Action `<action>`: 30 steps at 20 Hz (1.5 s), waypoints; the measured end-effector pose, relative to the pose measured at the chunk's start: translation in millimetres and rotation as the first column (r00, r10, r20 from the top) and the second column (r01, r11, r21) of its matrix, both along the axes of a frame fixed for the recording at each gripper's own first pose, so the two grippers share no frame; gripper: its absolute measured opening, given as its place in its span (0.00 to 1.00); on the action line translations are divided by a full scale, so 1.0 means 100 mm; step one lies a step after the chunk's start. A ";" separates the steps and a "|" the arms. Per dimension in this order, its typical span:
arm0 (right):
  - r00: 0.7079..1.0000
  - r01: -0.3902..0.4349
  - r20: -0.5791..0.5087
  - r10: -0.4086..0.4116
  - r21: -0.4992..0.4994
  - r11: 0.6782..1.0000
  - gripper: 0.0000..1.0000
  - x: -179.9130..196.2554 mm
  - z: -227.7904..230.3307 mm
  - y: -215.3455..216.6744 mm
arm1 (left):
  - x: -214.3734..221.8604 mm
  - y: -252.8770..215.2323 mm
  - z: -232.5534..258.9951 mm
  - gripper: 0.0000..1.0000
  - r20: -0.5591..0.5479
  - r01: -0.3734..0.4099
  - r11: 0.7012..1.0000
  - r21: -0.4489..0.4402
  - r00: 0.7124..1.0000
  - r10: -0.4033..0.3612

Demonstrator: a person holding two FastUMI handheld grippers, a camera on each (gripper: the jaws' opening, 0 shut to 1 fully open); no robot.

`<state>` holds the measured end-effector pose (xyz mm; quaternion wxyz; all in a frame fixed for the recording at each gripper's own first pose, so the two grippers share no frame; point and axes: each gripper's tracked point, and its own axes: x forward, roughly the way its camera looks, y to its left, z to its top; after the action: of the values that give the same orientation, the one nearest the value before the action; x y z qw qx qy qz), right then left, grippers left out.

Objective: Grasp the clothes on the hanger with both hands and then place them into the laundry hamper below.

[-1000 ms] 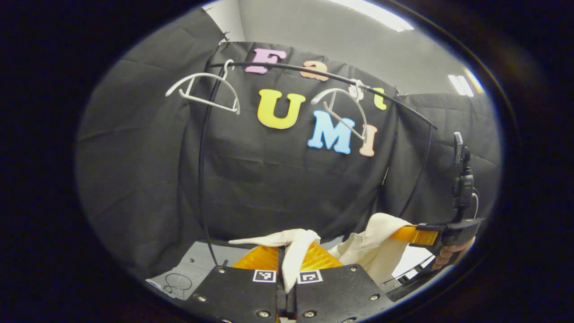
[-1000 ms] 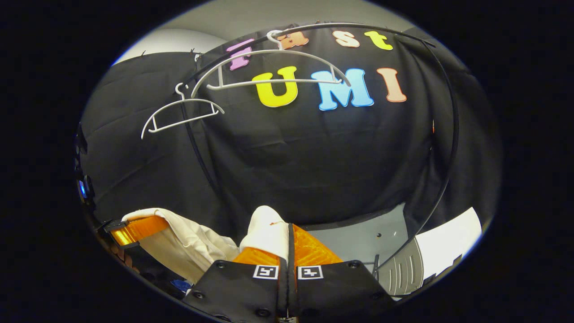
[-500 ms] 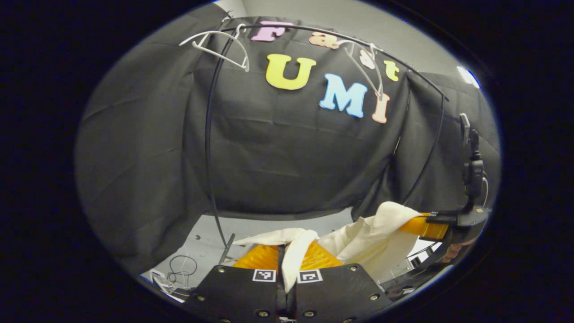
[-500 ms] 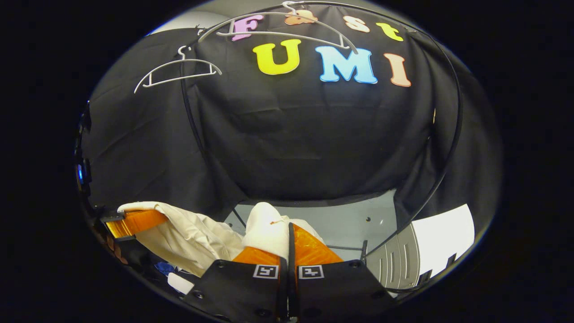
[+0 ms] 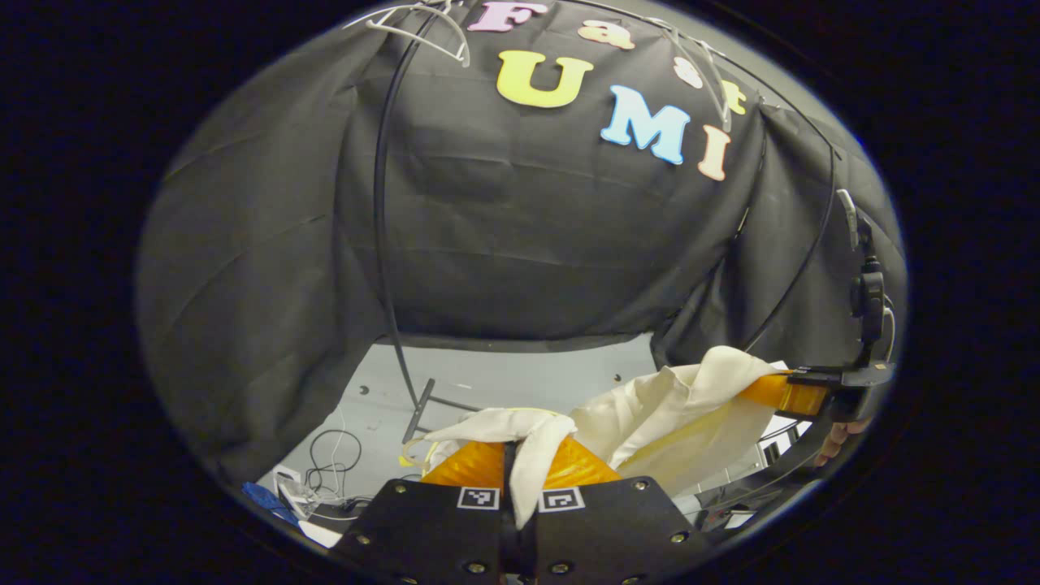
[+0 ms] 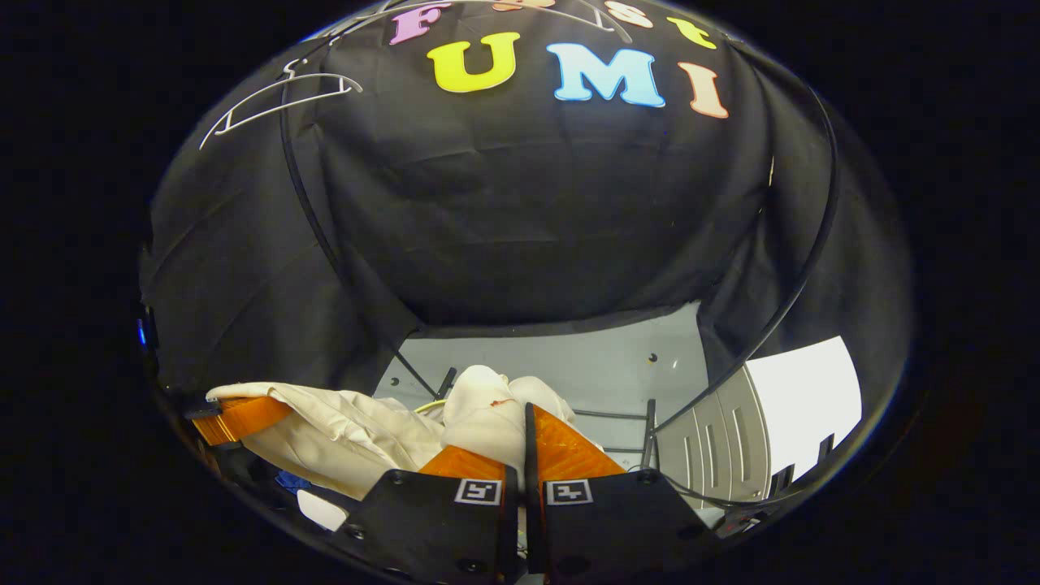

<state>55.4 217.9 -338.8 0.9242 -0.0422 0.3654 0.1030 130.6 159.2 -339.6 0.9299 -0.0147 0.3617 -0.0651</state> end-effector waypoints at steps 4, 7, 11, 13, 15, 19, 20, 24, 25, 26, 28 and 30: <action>0.999 -0.009 -0.046 0.008 -0.005 1.000 0.04 -0.02 -0.11 0.05 | -0.01 0.01 -0.02 0.02 -0.033 0.002 1.000 0.023 0.999 -0.001; 0.998 -0.015 -0.065 0.015 0.003 1.000 0.14 -0.02 -0.11 0.05 | -0.06 0.10 -0.12 0.02 -0.034 0.000 0.999 0.046 0.999 0.001; 0.996 -0.038 -0.075 0.039 0.012 0.999 0.69 -0.08 -0.07 0.06 | -0.08 0.05 0.01 0.66 0.005 0.039 0.997 0.060 0.999 -0.039; 0.997 -0.046 -0.065 0.046 -0.013 0.999 0.96 -0.10 -0.02 -0.03 | -0.12 0.11 0.02 0.99 0.009 0.038 0.996 0.084 0.999 -0.039; 0.998 -0.035 -0.061 0.033 -0.031 0.999 0.98 -0.17 0.05 -0.17 | -0.19 0.14 0.00 0.98 0.004 0.035 0.994 0.101 0.999 -0.036; 1.000 0.024 -0.013 -0.024 -0.021 1.000 0.98 -0.17 0.29 -0.44 | -0.33 0.09 0.04 0.98 0.009 0.022 0.995 0.099 1.000 -0.023; 0.999 0.031 0.007 -0.031 -0.022 0.999 0.98 -0.13 0.37 -0.52 | -0.34 0.05 0.10 0.98 0.019 0.015 0.994 0.104 1.000 -0.017; 0.991 0.014 0.132 -0.011 -0.024 1.000 0.98 0.03 0.80 -0.81 | -0.37 -0.17 0.50 0.99 0.083 -0.049 0.991 0.127 0.996 0.039; 0.987 -0.001 0.158 0.005 -0.025 1.000 0.98 0.04 0.90 -0.86 | -0.41 -0.23 0.65 0.98 0.103 -0.072 0.989 0.129 0.993 0.059; 0.982 -0.012 0.189 0.016 -0.024 1.000 0.98 0.06 1.01 -0.95 | -0.41 -0.31 0.81 0.98 0.129 -0.095 0.988 0.126 0.989 0.079; 0.964 -0.024 0.266 0.026 -0.014 1.000 0.98 0.10 1.26 -1.09 | -0.38 -0.55 1.15 0.99 0.190 -0.128 0.986 0.104 0.976 0.106; 0.941 -0.029 0.337 0.032 -0.015 0.999 0.98 0.15 1.51 -1.26 | -0.35 -0.80 1.52 0.99 0.260 -0.137 0.986 0.099 0.960 0.107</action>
<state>70.5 91.7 -188.2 0.9712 -0.0695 0.2016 0.1066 95.9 79.7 -187.5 0.9700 0.0257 0.2414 0.0122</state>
